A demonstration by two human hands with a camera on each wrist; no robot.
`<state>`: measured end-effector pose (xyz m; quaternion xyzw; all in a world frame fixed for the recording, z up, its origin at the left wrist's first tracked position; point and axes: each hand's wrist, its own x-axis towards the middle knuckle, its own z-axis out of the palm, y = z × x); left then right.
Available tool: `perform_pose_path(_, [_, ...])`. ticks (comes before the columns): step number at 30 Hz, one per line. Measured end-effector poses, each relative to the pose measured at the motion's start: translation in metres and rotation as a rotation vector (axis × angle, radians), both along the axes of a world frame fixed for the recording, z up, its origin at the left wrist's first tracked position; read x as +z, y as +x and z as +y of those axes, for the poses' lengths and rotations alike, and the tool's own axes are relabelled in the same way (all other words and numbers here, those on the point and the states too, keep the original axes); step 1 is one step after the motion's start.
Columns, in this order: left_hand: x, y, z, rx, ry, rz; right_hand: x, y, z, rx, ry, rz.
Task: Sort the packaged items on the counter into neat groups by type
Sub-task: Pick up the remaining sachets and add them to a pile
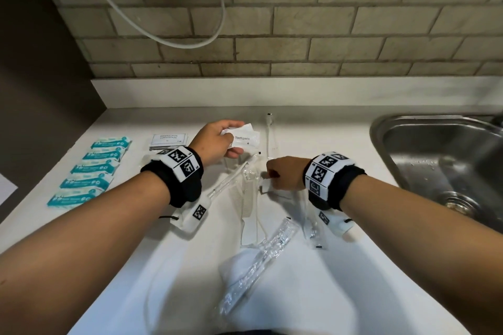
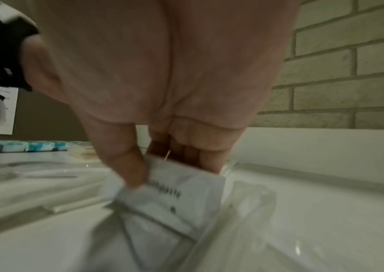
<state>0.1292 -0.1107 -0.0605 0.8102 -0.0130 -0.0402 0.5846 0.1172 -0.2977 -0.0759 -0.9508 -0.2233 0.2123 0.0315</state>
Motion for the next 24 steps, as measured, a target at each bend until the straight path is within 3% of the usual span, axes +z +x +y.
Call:
perform_pose_path(6, [-0.005,-0.008,0.001,-0.022,0.009,0.003,-0.009,0.003,0.004,-0.155,0.086,-0.028])
perform_pose_path(14, [-0.001,-0.015,0.002,-0.016,-0.021,0.011,-0.013,0.005,0.007,-0.019,0.056,0.022])
perform_pose_path(24, [-0.008,-0.021,-0.004,-0.021,-0.017,0.049,-0.017,-0.004,0.003,-0.063,-0.041,-0.104])
